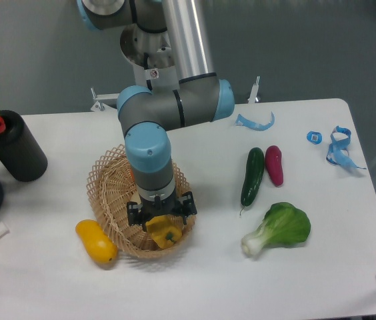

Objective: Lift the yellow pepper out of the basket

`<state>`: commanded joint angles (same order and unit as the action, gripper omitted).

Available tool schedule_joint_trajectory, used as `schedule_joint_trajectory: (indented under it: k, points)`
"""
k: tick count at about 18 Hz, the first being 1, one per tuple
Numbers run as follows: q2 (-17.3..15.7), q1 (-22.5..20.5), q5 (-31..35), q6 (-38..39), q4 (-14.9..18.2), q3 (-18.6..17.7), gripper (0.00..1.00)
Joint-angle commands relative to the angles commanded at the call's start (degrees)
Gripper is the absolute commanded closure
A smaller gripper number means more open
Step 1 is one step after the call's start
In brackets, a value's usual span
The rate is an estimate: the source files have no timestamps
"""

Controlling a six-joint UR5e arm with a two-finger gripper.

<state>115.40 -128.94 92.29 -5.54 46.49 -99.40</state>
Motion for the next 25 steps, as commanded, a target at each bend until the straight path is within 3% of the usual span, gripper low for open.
schedule_joint_trajectory:
  k: [10,11,13,17,21,25]
  points:
    - [1.2,0.5,0.7,0.4,0.1,0.1,0.00]
    - [1.1,0.5,0.7,0.4,0.1,0.1,0.05]
    - [1.1,0.5,0.4,0.4,0.1,0.5,0.30]
    - [1.2,0.7,0.5,0.4,0.3,0.7,0.57]
    - [0.5,0.8,0.1,-1.2,0.4,0.8,0.61]
    - [-2.6,0.8,-0.1,-10.2,1.0,0.9,0.63]
